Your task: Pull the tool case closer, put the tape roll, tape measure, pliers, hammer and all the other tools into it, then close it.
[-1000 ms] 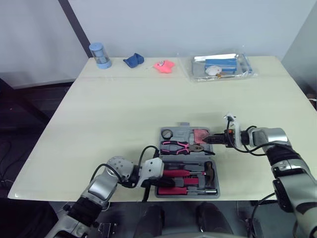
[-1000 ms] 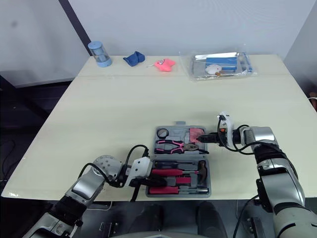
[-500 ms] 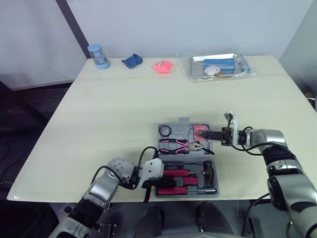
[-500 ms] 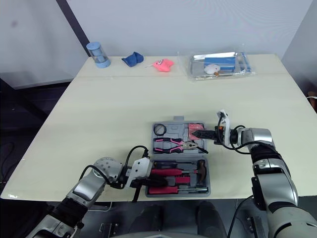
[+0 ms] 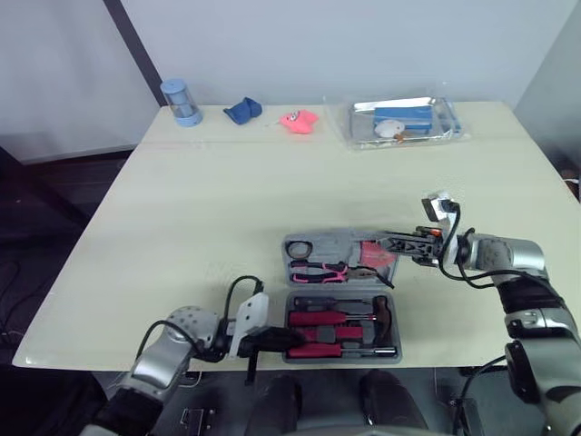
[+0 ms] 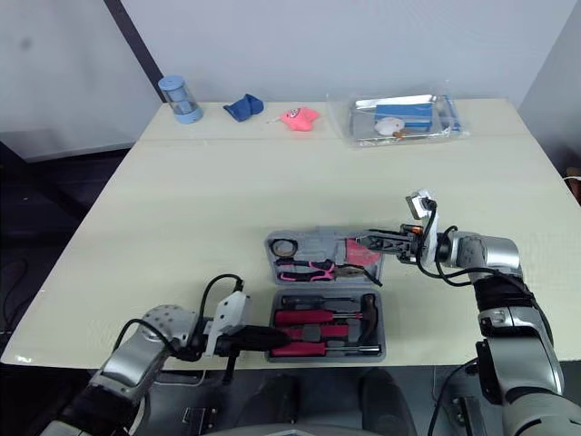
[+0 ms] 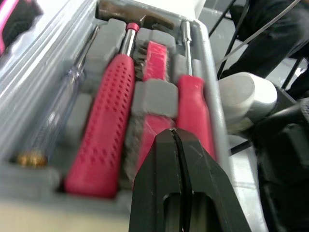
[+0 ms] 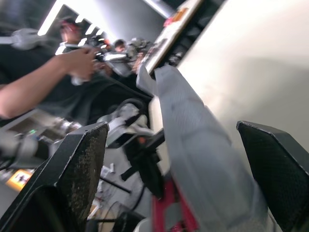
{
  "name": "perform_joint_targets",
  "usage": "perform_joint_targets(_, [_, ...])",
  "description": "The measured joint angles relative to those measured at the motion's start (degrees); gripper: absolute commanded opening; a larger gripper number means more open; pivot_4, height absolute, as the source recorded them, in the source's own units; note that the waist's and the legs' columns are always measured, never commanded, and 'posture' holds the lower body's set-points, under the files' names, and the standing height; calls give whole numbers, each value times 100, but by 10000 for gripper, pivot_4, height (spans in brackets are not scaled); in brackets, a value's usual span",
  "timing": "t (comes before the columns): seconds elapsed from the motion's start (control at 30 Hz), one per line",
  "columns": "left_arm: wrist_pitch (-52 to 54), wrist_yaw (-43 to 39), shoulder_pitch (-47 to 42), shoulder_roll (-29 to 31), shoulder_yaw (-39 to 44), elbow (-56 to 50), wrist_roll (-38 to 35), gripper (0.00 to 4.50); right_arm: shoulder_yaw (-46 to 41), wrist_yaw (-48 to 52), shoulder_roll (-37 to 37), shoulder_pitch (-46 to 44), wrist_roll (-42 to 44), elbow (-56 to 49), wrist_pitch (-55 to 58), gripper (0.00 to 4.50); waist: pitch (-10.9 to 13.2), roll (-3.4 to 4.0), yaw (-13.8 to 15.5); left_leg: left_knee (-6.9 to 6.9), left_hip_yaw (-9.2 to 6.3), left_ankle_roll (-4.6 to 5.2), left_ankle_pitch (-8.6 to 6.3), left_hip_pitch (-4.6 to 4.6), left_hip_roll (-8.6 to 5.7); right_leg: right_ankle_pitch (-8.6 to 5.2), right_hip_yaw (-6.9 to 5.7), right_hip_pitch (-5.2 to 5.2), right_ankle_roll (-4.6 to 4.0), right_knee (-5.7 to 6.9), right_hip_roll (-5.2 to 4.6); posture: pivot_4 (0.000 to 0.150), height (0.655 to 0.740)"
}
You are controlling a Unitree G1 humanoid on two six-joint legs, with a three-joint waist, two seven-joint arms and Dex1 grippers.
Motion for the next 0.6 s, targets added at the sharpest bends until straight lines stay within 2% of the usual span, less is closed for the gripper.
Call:
perform_joint_targets(0.27, [420, -353, 993, 955, 1538, -509, -1050, 0, 3, -25, -421, 1134, 723, -1632, 426, 44690, 11, 2, 75, -1, 2, 0, 0, -7, 0, -1, -4, -3, 1, -6, -3, 1500, 7400])
perform_joint_targets(0.4, [563, -337, 1035, 975, 2013, -385, -1325, 0, -46, -121, -800, 1851, 791, -2375, 308, 44690, 13, -2, 150, -5, 0, 0, -1, -8, 2, -2, -9, -3, 1, -14, -1, 1500, 7400])
perform_joint_targets(0.5, [648, -126, 994, 958, 2500, -69, -1444, 0, -428, -386, -920, 2589, 760, -2822, -156, 44690, 14, -4, 169, -8, -1, 0, -1, -12, 2, -1, -11, -3, 1, -19, -3, 1500, 7400])
perform_joint_targets(0.53, [658, -69, 996, 939, 2601, -22, -1449, 5151, -523, -451, -959, 2751, 728, -2895, -326, 45000, 15, -5, 167, -7, 0, -1, -1, -12, 1, -1, -10, -2, 2, -20, -3, 1500, 7400])
perform_joint_targets(0.57, [696, 21, 960, 888, 2696, 20, -1477, 7156, -745, -599, -990, 3060, 587, -3071, -735, 45000, 15, -7, 174, -7, 0, -1, -1, -13, 1, -1, -10, 0, 3, -23, -4, 1500, 7400])
perform_joint_targets(0.6, [744, 74, 962, 816, 2803, 57, -1556, 11520, -938, -734, -1039, 3389, 385, -3205, -1204, 45000, 16, -11, 176, -7, 1, -1, -1, -11, 1, -1, -10, 2, 3, -27, -4, 1500, 7400])
